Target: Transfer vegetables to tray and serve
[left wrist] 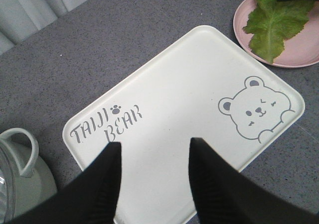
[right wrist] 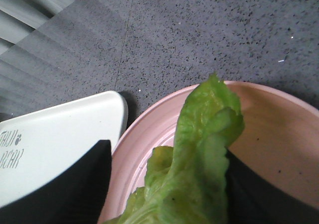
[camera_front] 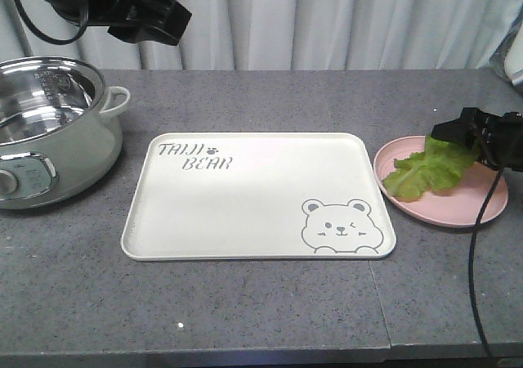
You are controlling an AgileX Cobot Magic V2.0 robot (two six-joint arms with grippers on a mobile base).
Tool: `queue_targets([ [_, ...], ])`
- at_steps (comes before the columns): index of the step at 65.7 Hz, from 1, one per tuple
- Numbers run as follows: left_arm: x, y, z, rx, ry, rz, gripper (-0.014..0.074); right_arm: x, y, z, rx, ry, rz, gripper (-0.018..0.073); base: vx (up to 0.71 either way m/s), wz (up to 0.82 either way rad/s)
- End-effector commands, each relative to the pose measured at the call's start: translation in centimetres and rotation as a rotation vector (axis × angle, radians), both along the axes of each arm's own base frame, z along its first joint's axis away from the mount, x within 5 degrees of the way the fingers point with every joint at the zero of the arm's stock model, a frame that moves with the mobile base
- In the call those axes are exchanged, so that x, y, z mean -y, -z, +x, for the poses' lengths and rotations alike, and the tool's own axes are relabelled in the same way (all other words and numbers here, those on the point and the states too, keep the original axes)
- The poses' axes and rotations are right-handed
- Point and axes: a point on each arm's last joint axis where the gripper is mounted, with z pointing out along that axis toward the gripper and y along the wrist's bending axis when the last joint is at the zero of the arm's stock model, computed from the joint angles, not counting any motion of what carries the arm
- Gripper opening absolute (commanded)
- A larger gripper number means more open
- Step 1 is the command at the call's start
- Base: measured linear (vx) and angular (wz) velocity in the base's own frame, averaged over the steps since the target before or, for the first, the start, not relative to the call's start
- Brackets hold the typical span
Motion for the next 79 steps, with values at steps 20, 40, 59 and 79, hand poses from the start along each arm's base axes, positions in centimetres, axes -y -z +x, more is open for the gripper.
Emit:
queue_targets([
  [20,-0.5,-1.9,-1.2,0.070,-0.003,-0.055,0.0302,1.7,-2.9,-0.1,0.072,0.093,-0.029,0.0437,0.00,0.00],
  [40,-0.6,-1.9,-1.2,0.062,-0.016,-0.067,0.0302,2.5,-2.8,0.2,0.079,0.166,-0.095,0.0437,0.00,0.00],
  [59,-0.5,-2.0,-1.2,0.065,-0.019,-0.072,0.0302,8.1,-11.2,-7.7,0.246,0.149,-0.010,0.0390,0.00,0.00],
  [79,-0.5,-2.0,-1.2,0.065,-0.019,-0.072,0.0302,8.5,-9.5,-7.3,0.214,0.119,0.024,0.0390,0.00,0.00],
])
